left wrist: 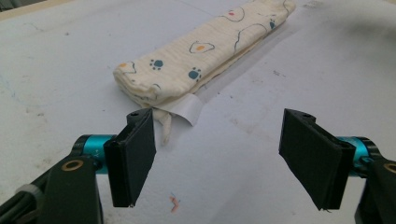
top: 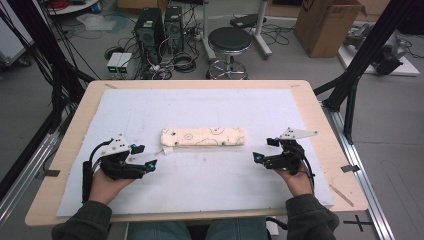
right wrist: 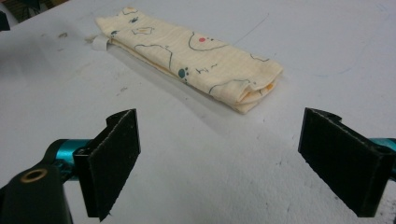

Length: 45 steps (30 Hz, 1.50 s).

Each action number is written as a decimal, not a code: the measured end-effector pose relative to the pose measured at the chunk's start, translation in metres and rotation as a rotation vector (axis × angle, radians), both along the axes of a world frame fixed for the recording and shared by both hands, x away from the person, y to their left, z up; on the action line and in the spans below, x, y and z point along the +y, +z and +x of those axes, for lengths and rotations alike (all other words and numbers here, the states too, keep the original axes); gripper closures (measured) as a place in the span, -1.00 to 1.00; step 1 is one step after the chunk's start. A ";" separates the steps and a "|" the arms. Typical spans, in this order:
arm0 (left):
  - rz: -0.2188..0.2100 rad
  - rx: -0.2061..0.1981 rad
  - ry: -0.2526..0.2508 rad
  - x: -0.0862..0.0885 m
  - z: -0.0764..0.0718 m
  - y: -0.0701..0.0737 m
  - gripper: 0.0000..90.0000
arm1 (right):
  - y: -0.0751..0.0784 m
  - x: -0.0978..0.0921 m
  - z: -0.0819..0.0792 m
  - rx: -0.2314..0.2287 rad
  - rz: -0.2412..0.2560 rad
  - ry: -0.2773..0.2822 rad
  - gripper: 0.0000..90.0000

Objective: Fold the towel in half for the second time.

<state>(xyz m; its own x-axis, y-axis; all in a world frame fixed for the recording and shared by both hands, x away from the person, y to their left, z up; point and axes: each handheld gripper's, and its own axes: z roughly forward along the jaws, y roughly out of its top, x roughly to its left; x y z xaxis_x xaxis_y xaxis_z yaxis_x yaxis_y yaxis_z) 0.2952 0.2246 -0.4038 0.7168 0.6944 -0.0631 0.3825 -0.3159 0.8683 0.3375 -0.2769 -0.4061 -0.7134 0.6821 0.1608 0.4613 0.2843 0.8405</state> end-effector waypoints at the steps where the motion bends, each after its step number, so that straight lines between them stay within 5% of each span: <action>1: 0.003 -0.001 0.002 0.001 -0.001 -0.001 -0.40 | -0.001 -0.001 -0.002 0.003 0.002 -0.002 -0.73; 26: 0.047 -0.012 0.027 0.009 -0.034 -0.007 -0.42 | -0.006 -0.020 -0.039 -0.033 -0.025 -0.007 -0.73; 36: 0.078 -0.014 0.036 0.014 -0.035 -0.013 -0.42 | -0.011 -0.032 -0.050 -0.033 -0.038 -0.031 -0.73; 45: 0.061 -0.017 0.049 0.019 -0.033 -0.015 -0.42 | -0.013 -0.030 -0.050 -0.038 -0.052 -0.018 -0.73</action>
<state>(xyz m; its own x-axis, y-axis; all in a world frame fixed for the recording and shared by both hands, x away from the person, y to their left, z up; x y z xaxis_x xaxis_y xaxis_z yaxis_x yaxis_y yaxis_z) 0.2619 0.2438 -0.4192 0.6824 0.7310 -0.0075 0.3840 -0.3497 0.8545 0.2870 -0.3066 -0.4196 -0.7057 0.7017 0.0976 0.4345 0.3199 0.8419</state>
